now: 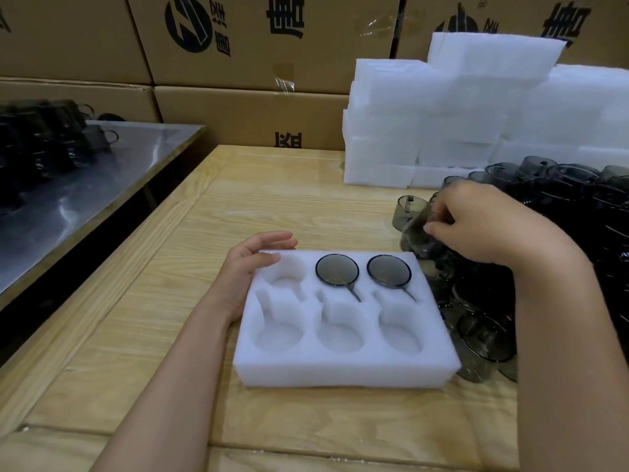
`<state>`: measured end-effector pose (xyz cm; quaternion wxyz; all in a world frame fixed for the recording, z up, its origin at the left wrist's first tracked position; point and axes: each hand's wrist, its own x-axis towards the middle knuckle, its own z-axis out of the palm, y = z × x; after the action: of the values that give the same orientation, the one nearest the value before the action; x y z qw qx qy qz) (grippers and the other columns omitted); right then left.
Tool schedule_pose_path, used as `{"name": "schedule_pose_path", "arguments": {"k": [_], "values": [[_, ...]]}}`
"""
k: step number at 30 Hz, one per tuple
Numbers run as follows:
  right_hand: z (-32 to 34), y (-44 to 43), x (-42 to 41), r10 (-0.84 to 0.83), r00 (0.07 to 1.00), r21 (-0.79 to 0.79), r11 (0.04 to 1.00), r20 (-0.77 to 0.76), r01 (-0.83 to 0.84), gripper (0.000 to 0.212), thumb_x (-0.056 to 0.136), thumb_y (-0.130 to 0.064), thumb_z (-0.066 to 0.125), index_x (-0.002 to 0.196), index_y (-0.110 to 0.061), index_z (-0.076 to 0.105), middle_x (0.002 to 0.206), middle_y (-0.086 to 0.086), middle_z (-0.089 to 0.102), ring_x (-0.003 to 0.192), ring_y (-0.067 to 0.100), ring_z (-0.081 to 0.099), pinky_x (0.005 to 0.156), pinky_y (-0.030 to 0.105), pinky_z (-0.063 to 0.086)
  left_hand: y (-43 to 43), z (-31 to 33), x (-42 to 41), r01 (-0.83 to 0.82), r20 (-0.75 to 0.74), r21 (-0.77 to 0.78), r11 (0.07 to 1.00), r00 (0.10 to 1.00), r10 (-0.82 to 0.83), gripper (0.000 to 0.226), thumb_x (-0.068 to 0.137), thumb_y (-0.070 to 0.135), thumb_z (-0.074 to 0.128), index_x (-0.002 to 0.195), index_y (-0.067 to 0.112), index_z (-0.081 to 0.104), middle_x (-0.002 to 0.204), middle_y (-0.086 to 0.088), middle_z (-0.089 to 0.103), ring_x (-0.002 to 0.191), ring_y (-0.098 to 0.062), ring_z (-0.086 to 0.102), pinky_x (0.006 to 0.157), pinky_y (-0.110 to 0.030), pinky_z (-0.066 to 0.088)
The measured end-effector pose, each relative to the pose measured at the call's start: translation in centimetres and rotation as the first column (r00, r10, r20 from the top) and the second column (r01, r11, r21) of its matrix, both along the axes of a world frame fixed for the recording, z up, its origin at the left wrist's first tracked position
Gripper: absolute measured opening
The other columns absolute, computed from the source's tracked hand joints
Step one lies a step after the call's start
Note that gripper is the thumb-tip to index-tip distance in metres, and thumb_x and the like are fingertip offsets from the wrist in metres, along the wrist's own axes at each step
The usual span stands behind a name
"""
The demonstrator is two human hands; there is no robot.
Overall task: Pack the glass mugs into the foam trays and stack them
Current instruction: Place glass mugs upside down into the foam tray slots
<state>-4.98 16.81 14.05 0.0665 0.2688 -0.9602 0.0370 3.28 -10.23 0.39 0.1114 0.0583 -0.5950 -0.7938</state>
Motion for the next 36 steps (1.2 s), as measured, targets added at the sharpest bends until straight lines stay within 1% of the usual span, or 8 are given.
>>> {"name": "schedule_pose_path", "arguments": {"k": [4,7,12,15,20,22,29,36], "values": [[0.2,-2.6,1.9,0.277,0.956,-0.433,0.876,0.095,-0.211,0.014,0.085,-0.035,0.059,0.074,-0.033,0.05,0.101,-0.003,0.05,0.087,0.014,0.051,0.079,0.03,0.039,0.3,-0.1,0.0,-0.054,-0.054,-0.012,0.998,0.997,0.053,0.025,0.071,0.01,0.062,0.092,0.014,0.075,0.105,-0.009,0.071,0.095,-0.023,0.066,0.074,-0.031,0.056],[-1.7,-5.8,2.6,0.37,0.908,-0.564,0.801,0.196,-0.204,0.016,0.086,-0.038,0.059,0.074,-0.034,0.049,0.102,-0.007,0.046,0.093,0.013,0.057,0.084,0.029,0.046,0.6,0.1,-0.1,-0.109,-0.139,-0.075,0.991,0.985,0.098,0.028,0.078,0.019,0.061,0.103,0.011,0.07,0.107,-0.008,0.07,0.104,-0.026,0.062,0.084,-0.034,0.053],[-4.9,-8.6,2.5,0.324,0.921,-0.647,0.754,0.216,-0.113,0.023,0.088,-0.038,0.06,0.068,-0.032,0.05,0.1,-0.005,0.052,0.087,0.014,0.059,0.067,0.021,0.041,0.5,1.1,0.1,-0.024,-0.226,-0.271,0.962,0.973,-0.04,0.09,0.056,0.064,0.079,0.128,0.016,0.051,0.119,-0.006,0.065,0.113,-0.022,0.061,0.092,-0.029,0.049],[-5.4,-9.5,2.8,0.244,0.946,-0.731,0.683,0.213,-0.012,0.028,0.087,-0.043,0.06,0.065,-0.03,0.049,0.094,-0.003,0.057,0.075,0.011,0.056,0.056,0.02,0.031,0.6,1.6,0.3,0.014,-0.233,-0.308,0.951,0.968,-0.09,0.092,0.05,0.062,0.084,0.126,0.023,0.052,0.124,-0.004,0.062,0.117,-0.02,0.058,0.09,-0.027,0.048],[-5.7,-10.1,3.6,0.305,0.928,-0.719,0.692,0.213,-0.062,0.018,0.084,-0.049,0.06,0.091,-0.033,0.061,0.105,-0.007,0.061,0.087,0.01,0.057,0.065,0.019,0.037,0.7,1.3,0.2,-0.062,-0.239,-0.258,0.964,0.971,-0.001,0.064,0.057,0.025,0.084,0.115,0.019,0.058,0.106,0.0,0.069,0.103,-0.017,0.064,0.085,-0.028,0.05],[-5.6,-10.0,3.6,0.348,0.909,-0.699,0.708,0.229,-0.096,0.035,0.083,-0.049,0.061,0.114,-0.033,0.061,0.115,-0.011,0.058,0.096,0.007,0.054,0.074,0.018,0.038,0.6,1.3,0.3,-0.088,-0.222,-0.198,0.976,0.974,0.043,0.051,0.067,0.015,0.082,0.113,0.019,0.06,0.097,0.003,0.073,0.095,-0.014,0.067,0.08,-0.026,0.053],[-5.6,-9.6,3.3,0.471,0.833,-0.794,0.604,0.291,-0.065,0.057,0.081,-0.028,0.071,0.131,-0.033,0.046,0.118,-0.017,0.053,0.056,-0.005,0.05,0.064,0.01,0.042,0.8,1.0,0.3,-0.057,-0.122,-0.002,0.998,0.991,0.056,0.047,0.083,0.041,0.065,0.112,0.005,0.065,0.102,-0.02,0.069,0.092,-0.032,0.066,0.082,-0.043,0.051],[-6.2,-10.0,3.2,0.401,0.865,-0.717,0.694,0.303,-0.07,0.061,0.073,-0.041,0.075,0.129,-0.031,0.053,0.108,-0.014,0.058,0.062,-0.002,0.046,0.064,0.017,0.036,0.4,1.0,0.3,0.094,-0.064,0.072,0.993,0.994,-0.09,0.066,0.061,0.046,0.08,0.106,-0.001,0.068,0.1,-0.019,0.068,0.092,-0.031,0.065,0.081,-0.038,0.054]]}}
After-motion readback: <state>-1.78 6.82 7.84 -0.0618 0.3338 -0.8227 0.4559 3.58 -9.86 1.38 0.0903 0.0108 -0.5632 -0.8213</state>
